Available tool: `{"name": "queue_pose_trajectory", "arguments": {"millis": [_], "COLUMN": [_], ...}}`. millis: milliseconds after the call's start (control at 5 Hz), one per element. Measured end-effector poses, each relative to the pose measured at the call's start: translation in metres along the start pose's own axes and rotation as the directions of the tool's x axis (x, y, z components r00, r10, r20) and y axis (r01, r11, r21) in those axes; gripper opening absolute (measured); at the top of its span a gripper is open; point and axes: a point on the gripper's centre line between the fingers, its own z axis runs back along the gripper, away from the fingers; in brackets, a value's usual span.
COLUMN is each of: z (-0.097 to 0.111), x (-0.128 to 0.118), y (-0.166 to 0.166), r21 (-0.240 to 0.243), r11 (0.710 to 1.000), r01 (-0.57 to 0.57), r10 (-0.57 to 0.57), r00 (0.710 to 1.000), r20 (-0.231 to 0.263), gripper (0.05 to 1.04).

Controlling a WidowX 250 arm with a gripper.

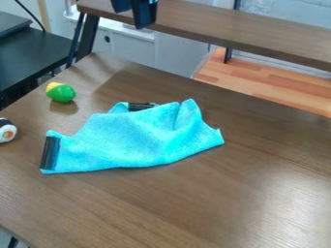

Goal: Unfold the cloth from top left to bottom right

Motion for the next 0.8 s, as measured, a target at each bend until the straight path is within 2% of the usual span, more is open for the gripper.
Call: {"name": "queue_pose_trajectory", "arguments": {"millis": [400, 800], "z": [-0.038, -0.061], "x": [0.004, 0.006], "y": [0.010, 0.040], "r21": [-0.027, 0.039], "r11": [0.999, 0.998], "r01": [0.019, 0.058], "r10": [-0.021, -0.055], "r00": [0.996, 0.995], "r20": [-0.082, -0.079], "gripper": [1.001, 1.001]}}
